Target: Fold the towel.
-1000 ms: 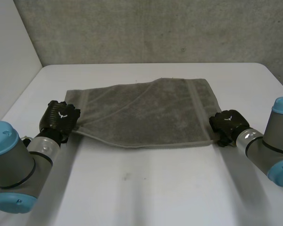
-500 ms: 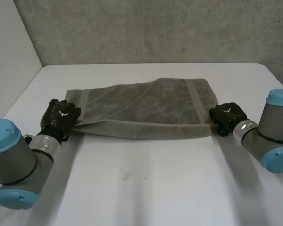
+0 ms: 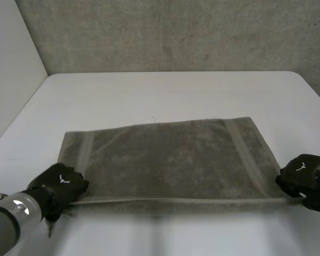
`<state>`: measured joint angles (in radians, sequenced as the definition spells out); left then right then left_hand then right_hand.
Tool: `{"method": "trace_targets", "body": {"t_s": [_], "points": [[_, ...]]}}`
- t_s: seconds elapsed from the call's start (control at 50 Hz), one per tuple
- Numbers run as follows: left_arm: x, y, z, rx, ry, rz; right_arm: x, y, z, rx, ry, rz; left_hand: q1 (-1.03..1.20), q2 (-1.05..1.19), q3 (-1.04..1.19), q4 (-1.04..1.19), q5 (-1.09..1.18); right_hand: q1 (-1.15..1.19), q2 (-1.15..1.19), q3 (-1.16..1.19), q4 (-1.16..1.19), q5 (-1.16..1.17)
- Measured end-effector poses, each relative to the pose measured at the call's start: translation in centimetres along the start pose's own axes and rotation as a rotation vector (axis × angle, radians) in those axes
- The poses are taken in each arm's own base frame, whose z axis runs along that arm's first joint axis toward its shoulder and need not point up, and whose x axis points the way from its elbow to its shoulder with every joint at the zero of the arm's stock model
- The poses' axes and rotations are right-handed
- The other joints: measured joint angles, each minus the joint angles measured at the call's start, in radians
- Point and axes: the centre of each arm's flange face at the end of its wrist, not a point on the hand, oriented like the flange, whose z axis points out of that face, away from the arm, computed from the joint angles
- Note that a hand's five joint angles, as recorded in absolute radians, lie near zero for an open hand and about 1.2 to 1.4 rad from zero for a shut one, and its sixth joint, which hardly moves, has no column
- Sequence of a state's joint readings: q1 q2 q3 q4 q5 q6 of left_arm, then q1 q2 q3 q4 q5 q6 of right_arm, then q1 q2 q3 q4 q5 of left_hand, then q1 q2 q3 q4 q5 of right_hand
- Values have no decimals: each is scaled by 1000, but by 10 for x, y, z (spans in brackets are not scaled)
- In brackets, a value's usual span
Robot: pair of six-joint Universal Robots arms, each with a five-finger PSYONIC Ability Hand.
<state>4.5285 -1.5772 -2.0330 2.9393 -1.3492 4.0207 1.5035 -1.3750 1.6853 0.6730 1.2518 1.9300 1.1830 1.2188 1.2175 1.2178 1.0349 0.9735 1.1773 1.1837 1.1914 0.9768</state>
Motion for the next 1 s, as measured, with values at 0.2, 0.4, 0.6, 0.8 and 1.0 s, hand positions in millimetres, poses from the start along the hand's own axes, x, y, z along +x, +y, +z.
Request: {"method": "trace_targets", "body": {"t_s": [0.2,0.4,0.6,0.8,1.0], "points": [[-29,-11,31,154,-103,26,23,-19,20,136,129,39,0,0,0,0,0,0,0,0,0,0],[-55,-27,112,253,-252,-2,48,-75,94,344,323,82,0,0,0,0,0,0,0,1,3,7],[-79,-49,168,350,-416,8,70,-113,157,539,579,7,0,0,0,0,0,0,0,1,3,8],[-86,-54,200,386,-442,23,70,-120,194,577,606,-19,-2,-18,-17,-12,0,0,0,1,3,8],[-88,-52,214,392,-444,21,75,-123,204,588,635,-8,-941,-973,-969,-970,-945,-734,-880,-877,-884,-833]]}}
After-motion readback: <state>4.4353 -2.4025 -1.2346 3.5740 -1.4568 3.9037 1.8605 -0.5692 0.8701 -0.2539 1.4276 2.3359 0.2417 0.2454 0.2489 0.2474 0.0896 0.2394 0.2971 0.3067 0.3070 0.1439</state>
